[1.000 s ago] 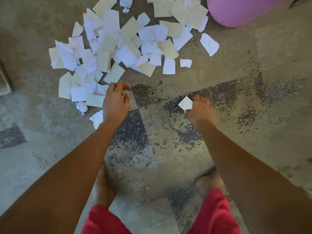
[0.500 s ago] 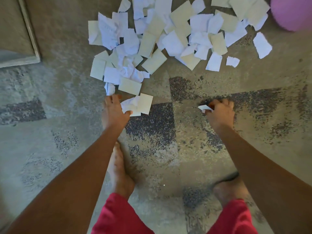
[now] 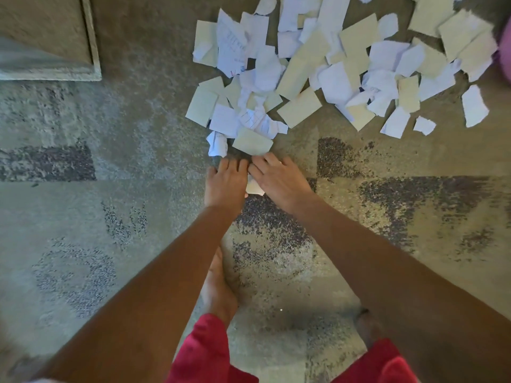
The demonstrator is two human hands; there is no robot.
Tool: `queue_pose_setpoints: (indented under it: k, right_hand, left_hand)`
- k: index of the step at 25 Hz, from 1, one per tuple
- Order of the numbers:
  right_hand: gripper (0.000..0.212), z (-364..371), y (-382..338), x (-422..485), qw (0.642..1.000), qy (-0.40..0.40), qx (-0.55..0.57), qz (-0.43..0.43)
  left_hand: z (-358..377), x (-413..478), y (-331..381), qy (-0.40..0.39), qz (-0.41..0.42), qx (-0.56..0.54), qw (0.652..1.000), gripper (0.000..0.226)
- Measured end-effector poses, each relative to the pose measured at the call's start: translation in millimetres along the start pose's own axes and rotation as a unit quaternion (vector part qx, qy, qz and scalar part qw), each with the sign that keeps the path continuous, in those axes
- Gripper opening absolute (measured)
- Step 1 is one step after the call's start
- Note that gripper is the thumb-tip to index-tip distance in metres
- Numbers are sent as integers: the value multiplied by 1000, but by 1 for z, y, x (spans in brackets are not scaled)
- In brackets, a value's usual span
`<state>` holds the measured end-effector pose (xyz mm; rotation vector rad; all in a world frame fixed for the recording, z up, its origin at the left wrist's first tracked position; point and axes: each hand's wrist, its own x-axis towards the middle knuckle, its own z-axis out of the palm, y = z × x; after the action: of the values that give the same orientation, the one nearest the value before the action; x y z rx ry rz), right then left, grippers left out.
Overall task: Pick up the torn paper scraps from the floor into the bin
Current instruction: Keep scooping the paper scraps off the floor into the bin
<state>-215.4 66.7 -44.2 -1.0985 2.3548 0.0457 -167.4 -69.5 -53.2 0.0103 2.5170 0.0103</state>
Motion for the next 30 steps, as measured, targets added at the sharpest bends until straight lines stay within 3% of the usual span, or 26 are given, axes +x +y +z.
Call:
queue_pose_setpoints:
  k: [5, 7, 10, 14, 18, 24, 26, 30]
  right_hand:
    - [56, -11, 0, 16, 998, -48, 17, 28]
    - [52, -15, -3, 23, 997, -61, -1, 46]
    - [36, -14, 2, 27, 995, -75, -4, 70]
    - [24, -9, 12, 14, 997, -77, -28, 11]
    - [27, -12, 27, 11, 994, -83, 50, 59]
    - [38, -71, 107, 47, 971, -23, 168, 168]
    - [45, -94, 141, 75, 970, -2, 162, 181]
    - [58, -127, 182, 137, 993, -11, 6, 117]
  left_hand:
    - [-3, 4, -10, -1, -17, -51, 999, 64]
    - [-3, 4, -16, -5, -5, -69, 998, 63]
    - [-2, 10, -16, -19, -7, -86, 996, 49]
    - [-10, 17, -8, -47, -33, -58, 997, 21]
    - [-26, 19, -6, -79, -48, -128, 987, 19]
    - [-82, 56, -39, 16, -104, -300, 948, 28]
    - [-106, 92, -50, 48, -103, -279, 954, 32]
    - [-137, 165, -63, 69, -73, -177, 979, 34]
